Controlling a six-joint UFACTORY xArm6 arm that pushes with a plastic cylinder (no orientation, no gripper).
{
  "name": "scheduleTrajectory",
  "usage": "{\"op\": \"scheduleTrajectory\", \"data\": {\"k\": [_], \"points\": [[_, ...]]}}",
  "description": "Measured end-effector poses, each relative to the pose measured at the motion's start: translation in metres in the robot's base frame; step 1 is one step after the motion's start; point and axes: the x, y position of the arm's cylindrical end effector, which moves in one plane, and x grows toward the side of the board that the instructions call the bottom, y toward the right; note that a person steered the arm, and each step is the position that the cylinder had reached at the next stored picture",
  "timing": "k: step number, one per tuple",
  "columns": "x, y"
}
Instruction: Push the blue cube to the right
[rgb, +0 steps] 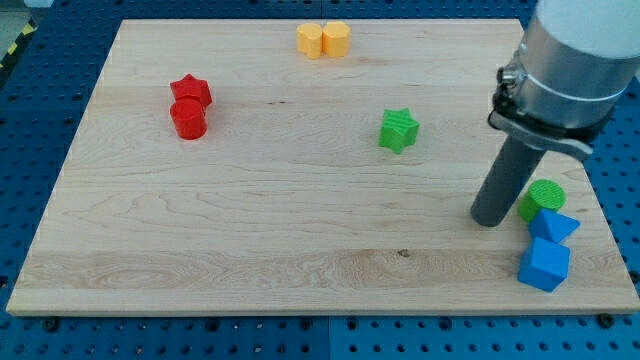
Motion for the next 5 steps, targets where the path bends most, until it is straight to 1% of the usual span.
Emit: {"op": "scheduleTrajectory", "data": {"k": [1, 2, 3, 5], "points": [[0.026, -0.004], [0.037, -0.004], [0.060, -0.004], [0.062, -0.004]]}}
